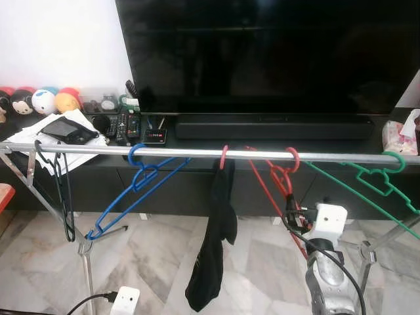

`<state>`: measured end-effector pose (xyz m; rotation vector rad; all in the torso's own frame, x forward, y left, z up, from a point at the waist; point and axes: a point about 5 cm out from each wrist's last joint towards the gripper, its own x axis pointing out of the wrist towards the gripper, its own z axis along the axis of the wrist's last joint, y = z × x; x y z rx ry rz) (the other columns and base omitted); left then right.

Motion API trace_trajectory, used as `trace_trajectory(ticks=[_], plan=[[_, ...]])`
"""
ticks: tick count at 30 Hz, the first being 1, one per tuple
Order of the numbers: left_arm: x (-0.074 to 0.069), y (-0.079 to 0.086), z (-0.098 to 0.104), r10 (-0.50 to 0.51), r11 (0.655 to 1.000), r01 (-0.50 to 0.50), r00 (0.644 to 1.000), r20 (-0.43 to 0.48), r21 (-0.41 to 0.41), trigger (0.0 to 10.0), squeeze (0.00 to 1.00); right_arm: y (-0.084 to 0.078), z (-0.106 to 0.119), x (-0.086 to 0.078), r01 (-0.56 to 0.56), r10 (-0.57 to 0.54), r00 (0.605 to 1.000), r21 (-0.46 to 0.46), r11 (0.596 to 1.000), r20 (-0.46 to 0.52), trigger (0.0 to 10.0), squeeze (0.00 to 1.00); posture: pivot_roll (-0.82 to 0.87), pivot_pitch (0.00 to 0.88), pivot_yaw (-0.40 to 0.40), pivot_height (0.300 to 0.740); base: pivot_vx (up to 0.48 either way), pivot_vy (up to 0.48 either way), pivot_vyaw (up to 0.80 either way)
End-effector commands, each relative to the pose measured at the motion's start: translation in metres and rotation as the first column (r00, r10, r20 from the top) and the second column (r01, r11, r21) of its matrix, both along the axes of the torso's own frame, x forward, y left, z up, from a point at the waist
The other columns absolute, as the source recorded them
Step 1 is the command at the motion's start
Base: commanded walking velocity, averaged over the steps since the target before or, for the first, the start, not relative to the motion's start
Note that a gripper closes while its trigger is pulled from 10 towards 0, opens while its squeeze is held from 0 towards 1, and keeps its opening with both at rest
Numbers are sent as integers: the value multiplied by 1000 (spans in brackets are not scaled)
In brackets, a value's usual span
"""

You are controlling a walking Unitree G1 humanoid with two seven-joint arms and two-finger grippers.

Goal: Hang hanger

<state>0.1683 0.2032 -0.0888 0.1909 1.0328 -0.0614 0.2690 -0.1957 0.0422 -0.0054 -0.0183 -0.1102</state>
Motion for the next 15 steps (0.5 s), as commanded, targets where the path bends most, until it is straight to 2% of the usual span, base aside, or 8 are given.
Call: trace_trajectory(ticks=[1,9,15], plan=[[-6,6,-2,-12,999,13,1000,-16,32,10000,0,5,3,-3,-29,28,999,10,1000,21,10000,0,-107,0,-8,727,0,0,0],[-10,9,-3,-1,999,1,1000,-17,49,10000,0,9,2,-8,-52,52,999,14,999,4,10000,0,-113,0,-15,727,0,0,0],[-11,9,-3,2,999,-2,1000,-15,54,10000,0,9,4,-7,-45,45,999,16,999,0,10000,0,-114,0,-15,727,-40,0,0]])
